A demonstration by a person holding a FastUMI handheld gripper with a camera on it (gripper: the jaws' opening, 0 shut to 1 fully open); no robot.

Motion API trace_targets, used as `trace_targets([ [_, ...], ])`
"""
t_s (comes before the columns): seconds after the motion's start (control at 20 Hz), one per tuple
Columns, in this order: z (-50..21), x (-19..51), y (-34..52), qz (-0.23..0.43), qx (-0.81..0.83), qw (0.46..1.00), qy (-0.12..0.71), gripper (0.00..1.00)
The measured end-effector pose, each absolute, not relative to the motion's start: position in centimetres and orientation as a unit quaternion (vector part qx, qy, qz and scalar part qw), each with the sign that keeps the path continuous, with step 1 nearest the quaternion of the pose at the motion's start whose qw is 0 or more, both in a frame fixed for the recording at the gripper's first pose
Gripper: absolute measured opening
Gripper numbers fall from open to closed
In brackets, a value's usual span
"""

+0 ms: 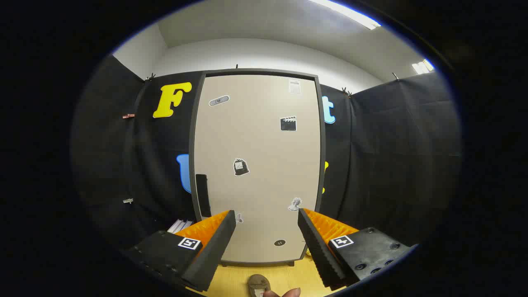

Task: Open the shoe cabinet door, grab the shoes and put them into the shoe cabinet, then close the shoe cabinet door.

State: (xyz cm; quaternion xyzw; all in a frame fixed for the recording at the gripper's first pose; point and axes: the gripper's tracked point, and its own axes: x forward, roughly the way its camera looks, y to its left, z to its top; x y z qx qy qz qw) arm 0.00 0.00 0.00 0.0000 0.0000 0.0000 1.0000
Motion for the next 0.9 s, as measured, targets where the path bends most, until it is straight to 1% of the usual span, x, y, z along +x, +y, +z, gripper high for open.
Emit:
trace_targets([
  [0.65, 0.1, -0.7, -0.2, -0.005, 0.005, 1.000, 0.000, 0.98],
  [0.9, 0.1, -0.5, 1.5, 0.012, 0.010, 1.000, 0.002, 0.98],
])
